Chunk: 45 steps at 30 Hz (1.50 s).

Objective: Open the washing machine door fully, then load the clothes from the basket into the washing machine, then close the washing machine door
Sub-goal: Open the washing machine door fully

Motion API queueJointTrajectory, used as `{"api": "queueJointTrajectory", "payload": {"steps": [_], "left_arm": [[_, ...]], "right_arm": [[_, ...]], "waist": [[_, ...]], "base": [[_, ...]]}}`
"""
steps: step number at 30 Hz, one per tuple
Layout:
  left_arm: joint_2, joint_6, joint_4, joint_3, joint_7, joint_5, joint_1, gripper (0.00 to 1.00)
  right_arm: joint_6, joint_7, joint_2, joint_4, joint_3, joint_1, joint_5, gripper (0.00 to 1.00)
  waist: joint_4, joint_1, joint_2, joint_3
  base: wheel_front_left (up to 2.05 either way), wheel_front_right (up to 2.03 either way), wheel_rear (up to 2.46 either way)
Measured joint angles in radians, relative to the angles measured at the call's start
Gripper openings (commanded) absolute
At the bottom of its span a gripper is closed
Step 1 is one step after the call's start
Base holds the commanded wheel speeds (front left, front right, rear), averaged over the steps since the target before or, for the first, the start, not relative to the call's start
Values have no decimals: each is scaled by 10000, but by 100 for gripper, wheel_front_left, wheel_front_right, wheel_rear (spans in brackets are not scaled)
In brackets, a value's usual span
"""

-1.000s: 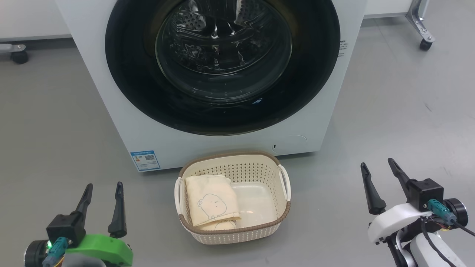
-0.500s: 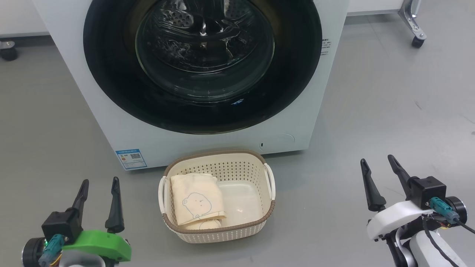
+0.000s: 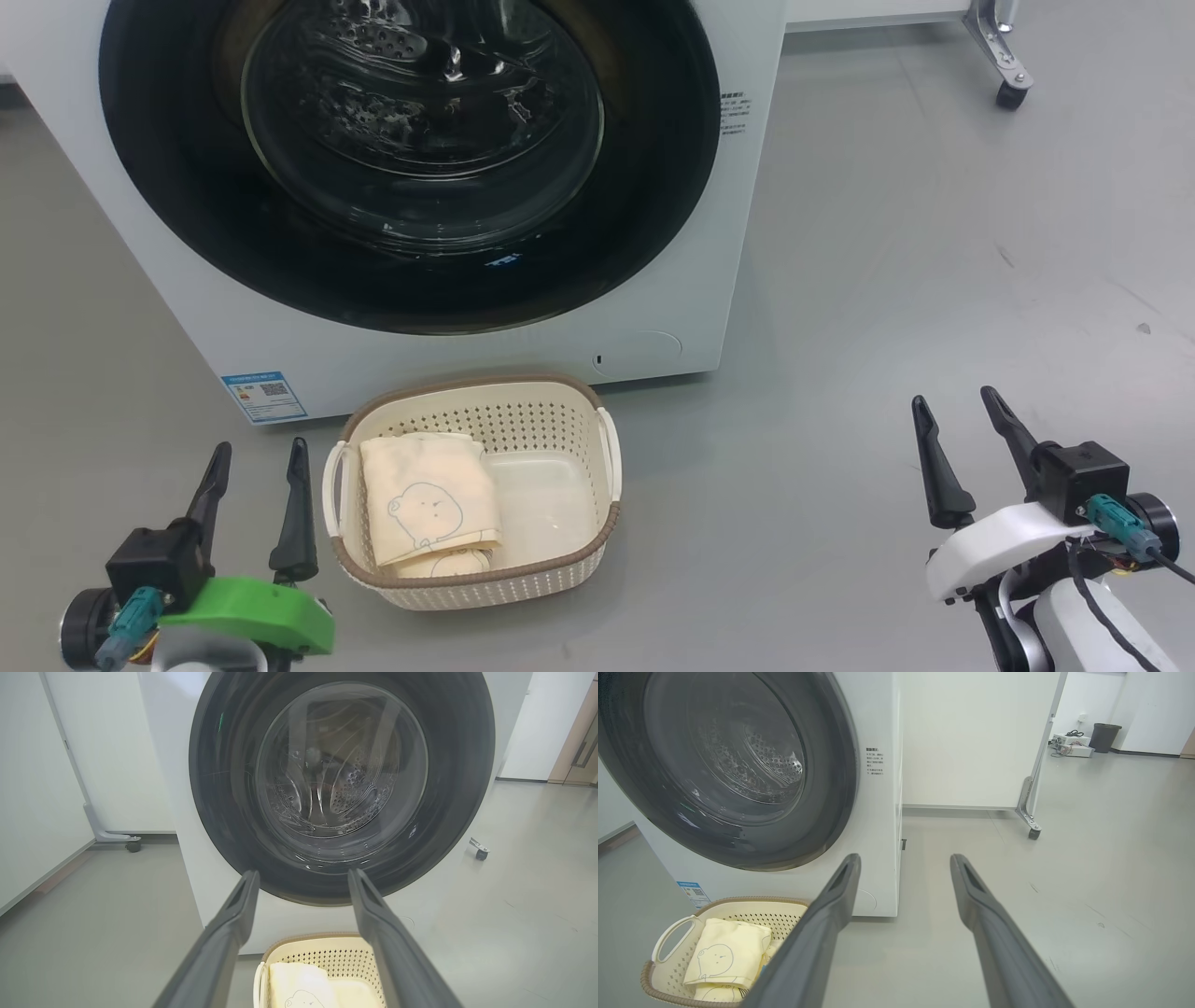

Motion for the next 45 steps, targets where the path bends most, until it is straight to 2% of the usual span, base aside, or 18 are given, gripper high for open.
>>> {"api": "queueJointTrajectory", "payload": {"steps": [16,37,38,39,45], "left_arm": [[-35,-86,12,207,0,58,-12,100],[-113,-265,59,291,0,213,-13,100],[-127,-288,67,295,0,213,-13,100],[-148,-291,75,301,0,213,-13,100],[-242,-307,113,313,0,219,-13,100]], "right_arm": [[42,0,29,2,-96,0,0,100],[42,0,100,8,-284,-3,-13,100],[44,0,102,8,-290,-3,-13,37],[46,0,105,12,-297,-3,-13,0],[128,-2,127,84,-299,-3,-13,0]], "waist": [[-17,1,0,62],[1,0,0,74],[4,0,0,71],[7,0,0,69],[25,0,0,64]], "base": [[43,43,-86],[5,5,-9],[0,0,0],[0,0,0],[0,0,0]]}}
